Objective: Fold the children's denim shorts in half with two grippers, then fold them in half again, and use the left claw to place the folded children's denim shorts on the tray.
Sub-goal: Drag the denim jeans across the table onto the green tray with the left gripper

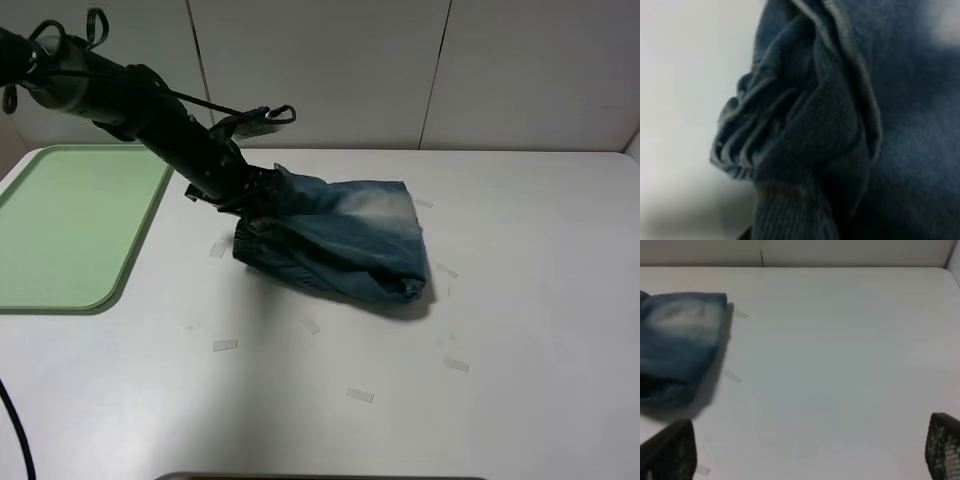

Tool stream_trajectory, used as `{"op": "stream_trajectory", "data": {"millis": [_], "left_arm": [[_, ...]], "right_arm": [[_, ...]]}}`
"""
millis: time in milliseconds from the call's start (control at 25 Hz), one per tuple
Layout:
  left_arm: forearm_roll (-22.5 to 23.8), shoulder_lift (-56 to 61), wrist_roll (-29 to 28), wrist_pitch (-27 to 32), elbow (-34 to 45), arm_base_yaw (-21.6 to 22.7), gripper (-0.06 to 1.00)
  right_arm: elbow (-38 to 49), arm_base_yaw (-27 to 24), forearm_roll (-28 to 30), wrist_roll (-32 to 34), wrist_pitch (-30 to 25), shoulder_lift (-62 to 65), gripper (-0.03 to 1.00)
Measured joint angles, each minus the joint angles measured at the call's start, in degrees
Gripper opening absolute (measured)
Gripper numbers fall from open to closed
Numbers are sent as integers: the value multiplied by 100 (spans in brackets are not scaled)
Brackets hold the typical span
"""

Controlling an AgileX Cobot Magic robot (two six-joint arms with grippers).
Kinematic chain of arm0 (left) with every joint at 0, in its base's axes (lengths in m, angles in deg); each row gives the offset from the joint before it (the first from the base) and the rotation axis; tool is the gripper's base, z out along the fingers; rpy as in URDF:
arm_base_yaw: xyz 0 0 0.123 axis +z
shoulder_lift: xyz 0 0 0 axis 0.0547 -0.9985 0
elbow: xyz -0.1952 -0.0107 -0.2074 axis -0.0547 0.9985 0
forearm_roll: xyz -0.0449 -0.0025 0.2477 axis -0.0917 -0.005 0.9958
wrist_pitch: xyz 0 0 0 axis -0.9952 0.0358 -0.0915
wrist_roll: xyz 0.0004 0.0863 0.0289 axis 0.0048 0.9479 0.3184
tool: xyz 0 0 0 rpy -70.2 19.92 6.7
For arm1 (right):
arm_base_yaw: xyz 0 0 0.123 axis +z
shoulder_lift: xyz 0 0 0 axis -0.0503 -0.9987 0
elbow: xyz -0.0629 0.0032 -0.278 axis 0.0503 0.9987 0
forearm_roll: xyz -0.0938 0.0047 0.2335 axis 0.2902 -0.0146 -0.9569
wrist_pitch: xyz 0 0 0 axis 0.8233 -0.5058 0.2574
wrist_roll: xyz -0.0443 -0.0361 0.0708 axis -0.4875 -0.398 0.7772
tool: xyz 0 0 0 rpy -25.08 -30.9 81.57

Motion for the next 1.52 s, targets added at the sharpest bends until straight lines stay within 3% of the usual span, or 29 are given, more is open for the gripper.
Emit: {"op": "stream_trajectory", "data": {"millis": [40, 240, 440, 480, 840, 1040, 1400, 1520], "left_arm": [[523, 0, -266, 182, -125, 27, 15], [2299, 0, -1111, 782, -639, 147, 15], [3417, 0, -1554, 1191, -1087, 322, 15], [3417, 0, -1554, 1191, -1087, 322, 15], [4823, 290, -1782, 1570, -1417, 548, 15], [5135, 480, -1838, 1950, -1417, 677, 15], [5391, 514, -1948, 1958, -1417, 1183, 15], [5803, 514, -2393, 1801, -1417, 1461, 15]], "right_arm": [[0, 0, 0, 0, 0, 0, 69], [0, 0, 0, 0, 0, 0, 69], [0, 0, 6, 0, 0, 0, 69], [0, 0, 6, 0, 0, 0, 69], [0, 0, 22, 0, 0, 0, 69], [0, 0, 22, 0, 0, 0, 69], [0, 0, 22, 0, 0, 0, 69], [0, 0, 22, 0, 0, 0, 69]]}}
